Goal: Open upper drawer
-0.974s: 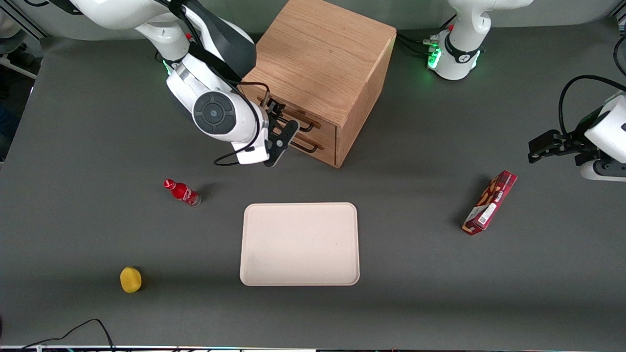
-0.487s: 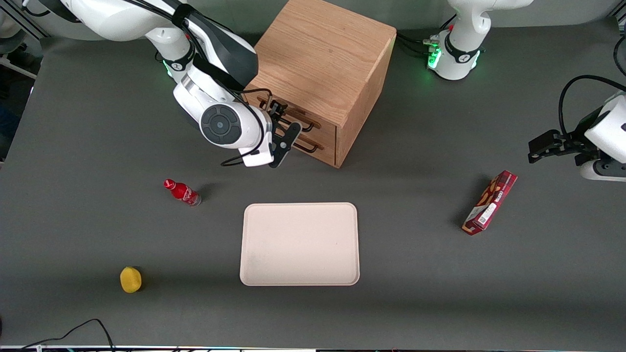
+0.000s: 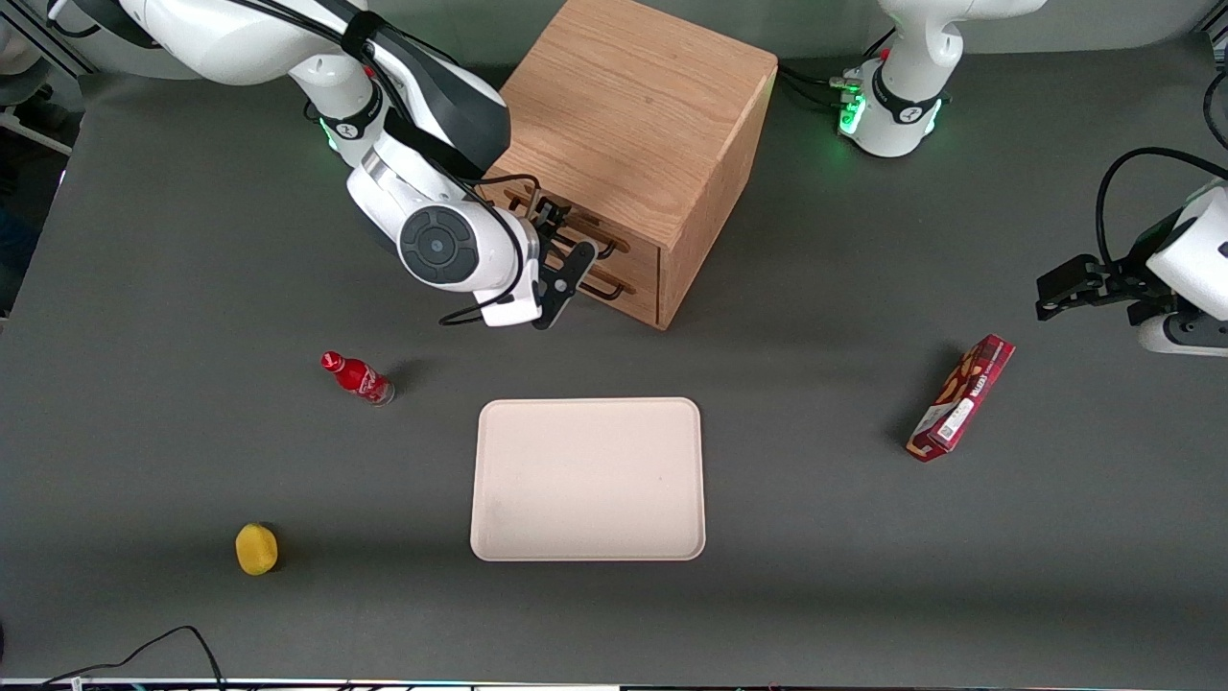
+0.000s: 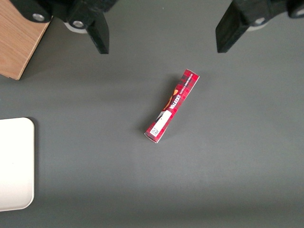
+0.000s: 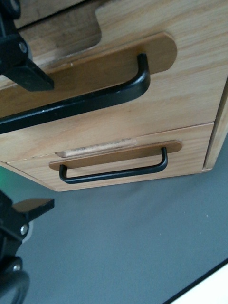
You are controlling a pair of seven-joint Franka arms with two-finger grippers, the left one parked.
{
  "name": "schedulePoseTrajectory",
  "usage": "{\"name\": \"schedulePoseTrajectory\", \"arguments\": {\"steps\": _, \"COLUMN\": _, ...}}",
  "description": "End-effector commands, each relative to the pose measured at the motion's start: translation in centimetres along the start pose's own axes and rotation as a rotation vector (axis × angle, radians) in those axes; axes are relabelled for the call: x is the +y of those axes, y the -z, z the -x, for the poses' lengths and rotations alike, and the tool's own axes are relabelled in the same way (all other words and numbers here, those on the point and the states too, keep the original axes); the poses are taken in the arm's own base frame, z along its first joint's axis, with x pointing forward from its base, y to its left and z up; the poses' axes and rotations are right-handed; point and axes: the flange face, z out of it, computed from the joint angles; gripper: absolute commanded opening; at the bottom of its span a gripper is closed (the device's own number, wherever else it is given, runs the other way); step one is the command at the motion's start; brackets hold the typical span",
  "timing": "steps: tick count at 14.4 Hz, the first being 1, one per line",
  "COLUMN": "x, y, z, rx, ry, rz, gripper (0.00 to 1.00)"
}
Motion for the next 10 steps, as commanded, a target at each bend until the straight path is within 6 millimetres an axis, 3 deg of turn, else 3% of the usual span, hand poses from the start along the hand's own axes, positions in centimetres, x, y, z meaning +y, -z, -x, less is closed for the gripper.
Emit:
{"name": "schedulePoseTrajectory", "arguments": {"steps": 1, "x": 0.0, "y": -0.4, "z": -0.5, "rx": 0.016, "ry": -0.020, "rz": -0.018, "gripper": 1.00}}
{"name": "schedulePoseTrajectory", "arguments": {"steps": 10, "x": 0.7, "y": -2.1, "z": -1.5, "rx": 0.024, "ry": -0.058, "rz": -0.040, "gripper": 1.00}}
